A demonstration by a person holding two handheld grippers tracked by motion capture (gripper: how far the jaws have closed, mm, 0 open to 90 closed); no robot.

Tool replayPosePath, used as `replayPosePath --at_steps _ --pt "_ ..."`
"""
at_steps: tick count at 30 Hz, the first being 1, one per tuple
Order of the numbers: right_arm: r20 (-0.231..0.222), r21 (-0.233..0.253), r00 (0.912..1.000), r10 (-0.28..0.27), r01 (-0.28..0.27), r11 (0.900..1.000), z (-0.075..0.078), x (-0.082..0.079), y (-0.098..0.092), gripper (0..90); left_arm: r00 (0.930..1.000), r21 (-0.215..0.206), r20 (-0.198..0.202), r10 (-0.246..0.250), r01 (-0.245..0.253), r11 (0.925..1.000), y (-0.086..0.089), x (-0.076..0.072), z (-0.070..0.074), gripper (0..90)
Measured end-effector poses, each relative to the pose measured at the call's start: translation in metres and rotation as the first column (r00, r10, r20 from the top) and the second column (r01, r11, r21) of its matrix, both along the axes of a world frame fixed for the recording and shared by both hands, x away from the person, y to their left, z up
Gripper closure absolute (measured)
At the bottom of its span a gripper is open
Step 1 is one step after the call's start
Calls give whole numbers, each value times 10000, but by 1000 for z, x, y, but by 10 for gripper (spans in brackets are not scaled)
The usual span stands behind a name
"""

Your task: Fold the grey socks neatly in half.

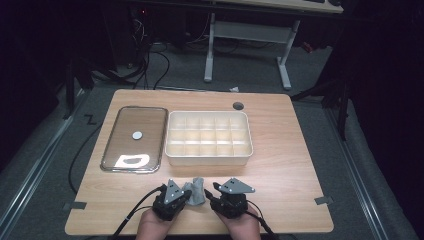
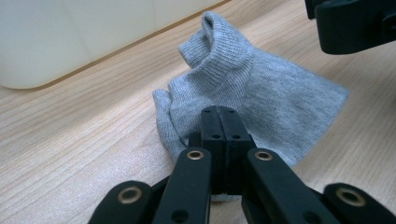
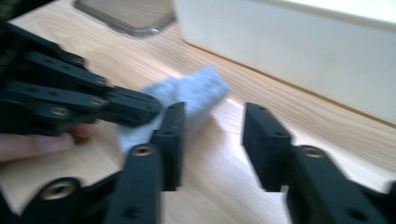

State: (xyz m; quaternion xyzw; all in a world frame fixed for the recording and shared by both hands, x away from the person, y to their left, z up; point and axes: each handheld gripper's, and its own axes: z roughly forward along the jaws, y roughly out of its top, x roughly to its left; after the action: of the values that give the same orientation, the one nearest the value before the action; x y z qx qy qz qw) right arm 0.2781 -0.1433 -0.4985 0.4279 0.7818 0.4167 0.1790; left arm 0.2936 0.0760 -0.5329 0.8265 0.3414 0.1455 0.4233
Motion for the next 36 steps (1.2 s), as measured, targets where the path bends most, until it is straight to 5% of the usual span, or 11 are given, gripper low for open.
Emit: replayPosePath --at_steps 2,7,9,17,23,36 --pt "-266 -133 9994 -223 220 9997 -4 3 -3 524 10000 5 4 0 0 10000 0 0 0 900" --pt "-299 -609 9976 -622 602 9963 -17 4 -1 779 10000 -37 -27 1 -2 10000 0 0 0 900" --pt "-258 -599 9978 -613 597 9964 -17 3 0 795 10000 -31 -23 6 -6 10000 0 0 0 900" --pt "-740 -839 9972 125 -188 9963 -29 8 21 866 10000 5 -7 88 -88 10000 -2 -1 0 900" --pt "-550 -903 9969 567 -615 9940 -29 6 20 893 10000 202 97 13 -15 9998 -15 -2 1 900" --pt "-133 174 9992 373 -371 9992 -19 4 -18 893 9992 728 327 243 -267 9970 -62 -2 4 900"
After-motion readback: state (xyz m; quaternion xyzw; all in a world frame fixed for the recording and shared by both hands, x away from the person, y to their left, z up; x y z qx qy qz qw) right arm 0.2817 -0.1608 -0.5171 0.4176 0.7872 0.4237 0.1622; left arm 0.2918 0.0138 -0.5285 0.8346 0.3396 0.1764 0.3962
